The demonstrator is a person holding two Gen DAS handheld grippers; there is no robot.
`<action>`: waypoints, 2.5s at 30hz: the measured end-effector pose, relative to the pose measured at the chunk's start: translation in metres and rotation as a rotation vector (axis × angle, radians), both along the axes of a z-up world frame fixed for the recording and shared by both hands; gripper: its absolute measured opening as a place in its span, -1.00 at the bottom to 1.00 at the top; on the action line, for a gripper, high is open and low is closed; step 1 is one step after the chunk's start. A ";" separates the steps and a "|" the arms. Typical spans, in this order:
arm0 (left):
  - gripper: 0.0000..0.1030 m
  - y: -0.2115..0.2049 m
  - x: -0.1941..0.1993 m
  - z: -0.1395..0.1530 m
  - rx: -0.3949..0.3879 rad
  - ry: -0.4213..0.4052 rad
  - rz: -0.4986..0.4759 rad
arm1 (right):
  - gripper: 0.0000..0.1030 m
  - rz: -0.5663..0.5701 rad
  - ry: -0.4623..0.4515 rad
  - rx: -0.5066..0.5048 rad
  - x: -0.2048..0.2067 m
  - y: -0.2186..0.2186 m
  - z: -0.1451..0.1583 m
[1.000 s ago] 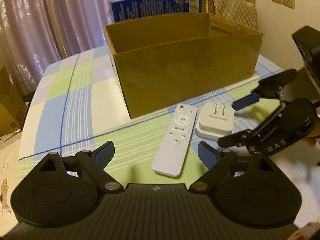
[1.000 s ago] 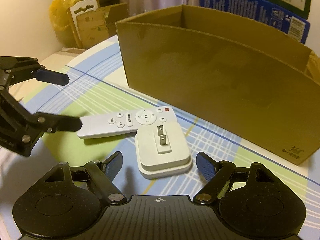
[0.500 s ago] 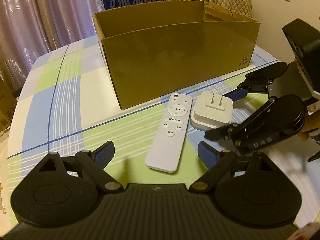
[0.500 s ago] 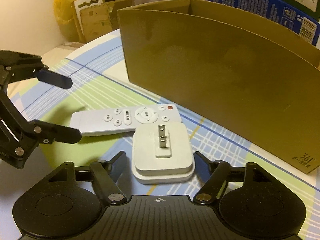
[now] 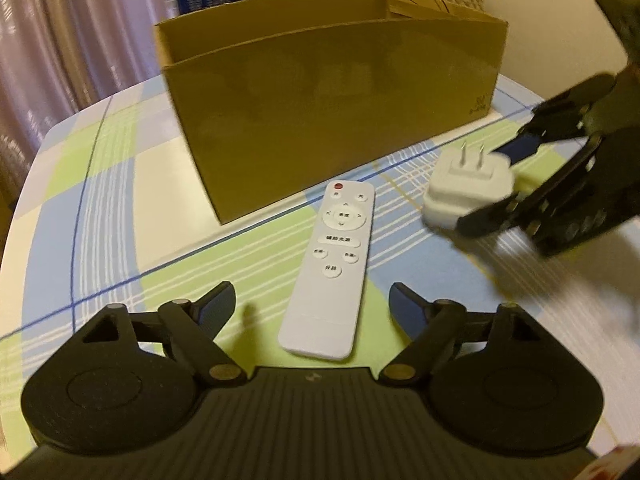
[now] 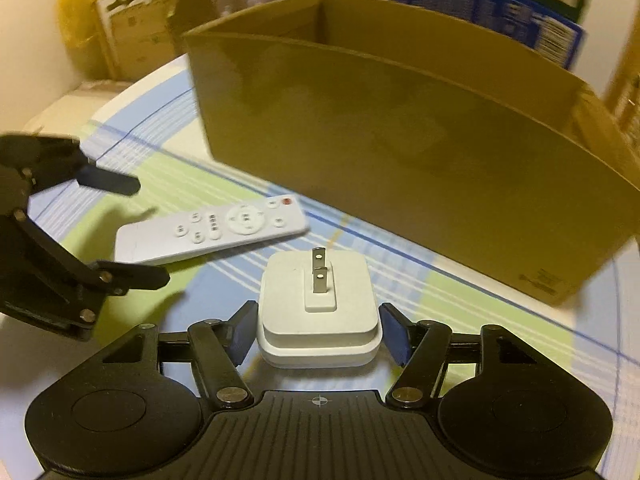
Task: Organize rigid objects
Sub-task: 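Close the left gripper on the white remote while the right gripper closes on the square plug, then lift the remote with the left gripper while the right gripper lifts the square plug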
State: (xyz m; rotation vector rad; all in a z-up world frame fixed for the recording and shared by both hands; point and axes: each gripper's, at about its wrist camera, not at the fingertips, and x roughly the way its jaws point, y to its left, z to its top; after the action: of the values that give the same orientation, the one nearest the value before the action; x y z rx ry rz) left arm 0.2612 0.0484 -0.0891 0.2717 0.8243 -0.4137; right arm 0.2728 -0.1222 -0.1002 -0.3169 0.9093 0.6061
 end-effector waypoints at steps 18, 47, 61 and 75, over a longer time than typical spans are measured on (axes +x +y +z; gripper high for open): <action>-0.30 -0.004 0.006 -0.010 -0.072 0.055 0.005 | 0.20 -0.056 0.028 0.057 0.008 -0.008 0.003; -0.35 -0.018 -0.024 0.017 -0.140 0.074 0.084 | 0.19 -0.085 -0.006 0.115 -0.005 -0.015 0.028; -0.36 -0.029 -0.040 0.037 -0.175 0.049 0.091 | 0.19 -0.154 -0.029 0.162 -0.021 -0.042 0.046; -0.36 -0.036 -0.046 0.007 -0.115 0.095 0.098 | 0.19 -0.157 -0.010 0.158 -0.020 -0.042 0.040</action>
State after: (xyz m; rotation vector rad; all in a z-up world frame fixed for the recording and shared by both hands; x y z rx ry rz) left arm 0.2147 0.0127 -0.0820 0.1049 0.8993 -0.3828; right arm 0.2528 -0.1647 -0.0602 -0.1056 0.8619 0.5272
